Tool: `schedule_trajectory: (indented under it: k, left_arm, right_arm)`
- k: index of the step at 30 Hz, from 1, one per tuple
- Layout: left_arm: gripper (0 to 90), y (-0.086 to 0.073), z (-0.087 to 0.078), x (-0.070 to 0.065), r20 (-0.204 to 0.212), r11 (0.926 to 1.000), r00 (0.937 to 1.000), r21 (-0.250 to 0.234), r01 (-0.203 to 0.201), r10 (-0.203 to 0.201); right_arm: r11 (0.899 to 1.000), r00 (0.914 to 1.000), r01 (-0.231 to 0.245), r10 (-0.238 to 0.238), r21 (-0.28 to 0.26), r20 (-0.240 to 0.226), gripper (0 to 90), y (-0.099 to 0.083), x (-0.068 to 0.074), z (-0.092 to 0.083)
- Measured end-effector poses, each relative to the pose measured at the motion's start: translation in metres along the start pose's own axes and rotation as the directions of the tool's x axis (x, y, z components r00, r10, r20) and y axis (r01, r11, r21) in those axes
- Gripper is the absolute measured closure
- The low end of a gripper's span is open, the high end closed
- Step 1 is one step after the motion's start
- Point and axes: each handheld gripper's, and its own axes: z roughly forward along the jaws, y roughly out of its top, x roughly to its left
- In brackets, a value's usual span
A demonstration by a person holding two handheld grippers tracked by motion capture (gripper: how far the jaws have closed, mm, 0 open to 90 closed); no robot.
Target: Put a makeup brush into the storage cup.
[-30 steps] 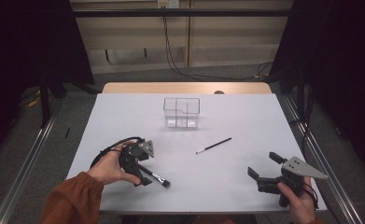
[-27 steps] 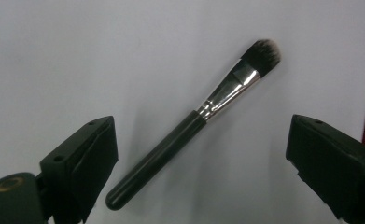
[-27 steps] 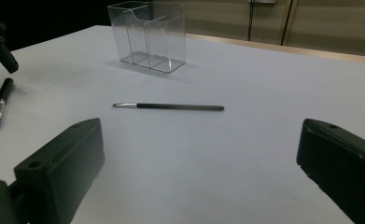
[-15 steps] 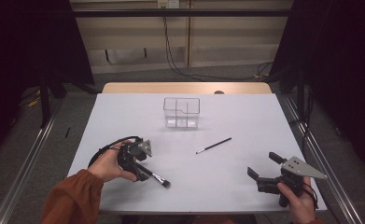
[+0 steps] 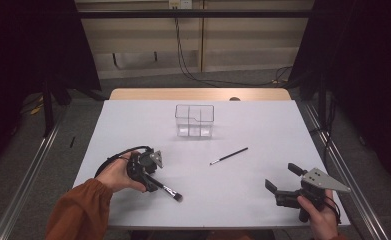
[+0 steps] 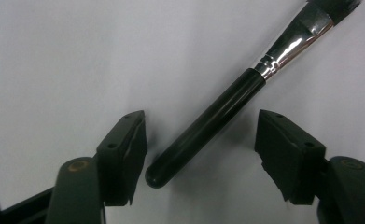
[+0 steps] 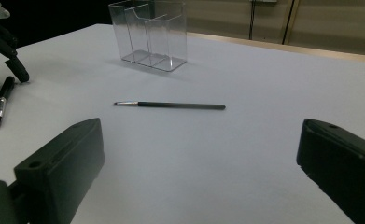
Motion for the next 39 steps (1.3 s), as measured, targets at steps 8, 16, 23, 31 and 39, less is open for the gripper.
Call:
schedule_trajectory:
  k: [8,16,23,31,39]
  left_arm:
    - [46.6,0.003,0.001,0.003,-0.007,0.9996,0.9998,0.017,0.021,-0.021]
    - [62.2,0.004,0.000,0.002,0.008,0.9995,1.0000,0.033,0.002,-0.003]
    - [74.2,0.008,0.000,0.001,0.014,0.9983,0.9999,0.059,-0.001,0.000]
    - [79.7,0.012,0.001,-0.001,0.002,0.9967,0.9999,0.081,0.010,-0.010]
    - [79.9,0.011,-0.002,0.000,0.007,0.9970,0.9997,0.074,0.025,-0.025]
  right_arm:
    - [1.000,1.0000,0.003,-0.003,0.001,-0.001,0.3,0.000,0.001,-0.001]
    - [1.000,1.0000,0.001,-0.001,0.003,0.003,0.3,-0.001,0.000,-0.001]
    - [1.000,1.0000,-0.002,0.002,-0.004,0.008,0.4,0.000,0.001,-0.002]
    - [1.000,1.0000,0.002,-0.002,0.005,0.004,0.4,-0.001,0.000,-0.002]
    - [1.000,1.0000,-0.003,0.003,0.006,0.005,0.4,-0.001,0.000,-0.001]
